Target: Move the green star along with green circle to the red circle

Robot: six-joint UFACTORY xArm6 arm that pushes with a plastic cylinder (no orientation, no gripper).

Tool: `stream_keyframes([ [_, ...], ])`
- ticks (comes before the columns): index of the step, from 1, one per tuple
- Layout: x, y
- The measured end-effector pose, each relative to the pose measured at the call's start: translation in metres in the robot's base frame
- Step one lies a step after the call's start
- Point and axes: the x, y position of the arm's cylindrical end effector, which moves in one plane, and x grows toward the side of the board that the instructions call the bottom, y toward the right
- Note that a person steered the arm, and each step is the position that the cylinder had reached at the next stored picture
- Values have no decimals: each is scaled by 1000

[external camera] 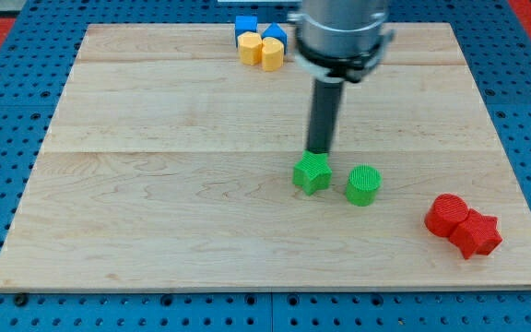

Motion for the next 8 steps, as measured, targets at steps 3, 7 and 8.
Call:
stream_keyframes([
  [3,5,-96],
  [7,47,-4],
  [8,27,-4],
])
